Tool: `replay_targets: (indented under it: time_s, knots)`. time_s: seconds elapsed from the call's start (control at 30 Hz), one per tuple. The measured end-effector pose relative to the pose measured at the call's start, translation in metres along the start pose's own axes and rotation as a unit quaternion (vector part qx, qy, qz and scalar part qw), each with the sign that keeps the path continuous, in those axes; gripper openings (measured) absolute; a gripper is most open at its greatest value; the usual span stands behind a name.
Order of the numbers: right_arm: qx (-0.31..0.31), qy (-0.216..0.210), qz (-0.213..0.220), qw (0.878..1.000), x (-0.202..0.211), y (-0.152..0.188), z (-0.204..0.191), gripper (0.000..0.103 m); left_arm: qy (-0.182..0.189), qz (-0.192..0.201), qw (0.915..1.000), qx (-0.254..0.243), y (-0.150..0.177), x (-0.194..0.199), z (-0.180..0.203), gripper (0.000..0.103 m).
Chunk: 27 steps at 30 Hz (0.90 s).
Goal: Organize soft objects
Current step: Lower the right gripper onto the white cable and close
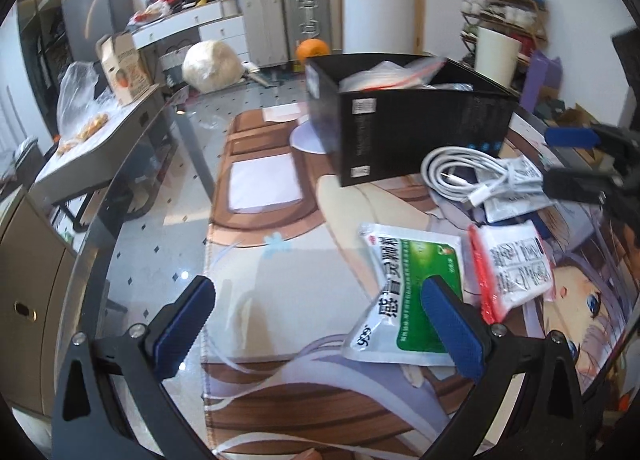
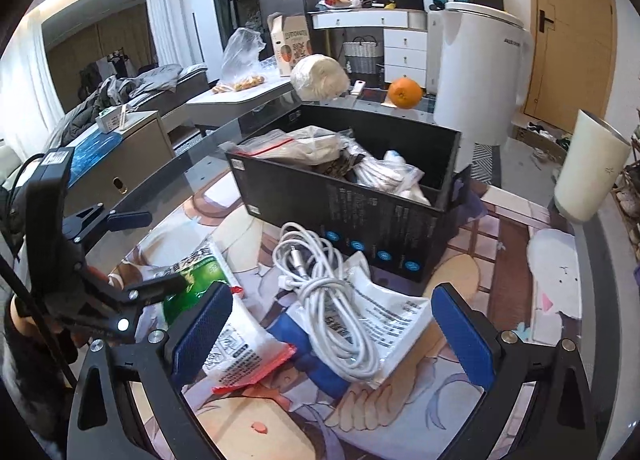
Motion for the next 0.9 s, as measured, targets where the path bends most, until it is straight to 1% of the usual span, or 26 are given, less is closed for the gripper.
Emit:
replay_targets:
  time_s: [0.03,0.13,0.2,0.27,0.37,0.47,0.53,0.6,0.7,0.8,0.9]
  knots:
    - [0.003,-0.002,0.000,1.000,-0.001,0.000,-0.002,0.100,0.000,0.000,1.0000,0.006,0.000,0.000,-0.002,0.103]
    - [0.012,-0.007,-0.004,1.000,-0.006,0.000,-0.007,0.093,-0.008,0.000,0.9997,0.024,0.001,-0.002,-0.011,0.103]
    - [0.021,-0.011,-0.010,1.000,-0.011,-0.001,-0.011,0.084,-0.004,-0.001,0.9996,0.029,0.002,-0.002,-0.013,0.103]
    - [0.029,-0.014,-0.019,0.999,-0.016,-0.001,-0.012,0.082,-0.004,0.002,0.9996,0.029,0.002,-0.002,-0.014,0.103]
    - [0.050,-0.019,-0.030,0.998,-0.022,-0.001,-0.014,0.076,0.012,0.010,0.9997,0.019,0.003,0.001,-0.011,0.103]
    - [0.057,-0.017,-0.036,0.998,-0.027,-0.002,-0.012,0.071,0.033,0.015,0.9993,-0.002,0.004,0.005,-0.002,0.103]
    - [0.060,-0.012,-0.039,0.997,-0.030,-0.002,-0.010,0.066,0.038,0.015,0.9990,-0.018,0.004,0.006,0.005,0.103]
    - [0.069,-0.004,-0.036,0.997,-0.032,-0.001,-0.009,0.060,0.035,0.012,0.9989,-0.029,0.004,0.006,0.009,0.103]
    - [0.084,0.012,-0.035,0.996,-0.034,-0.001,-0.011,0.057,0.031,0.003,0.9987,-0.041,0.004,0.002,0.015,0.103]
    - [0.098,0.026,-0.038,0.994,-0.036,0.002,-0.014,0.057,0.028,-0.009,0.9985,-0.047,0.004,-0.002,0.018,0.103]
    - [0.116,0.044,-0.039,0.992,-0.037,0.003,-0.017,0.057,0.030,-0.012,0.9983,-0.048,0.004,-0.002,0.019,0.103]
Point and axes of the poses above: each gripper's, at about its wrist camera, not at the fingertips, and x roughly against the way its jaws point, z to its right, y to its underside, the point moved 3 cm from there along -x, roughly the way its jaws point, and after that the axes turned 7 degrees about -z, right-handed, at the moved point
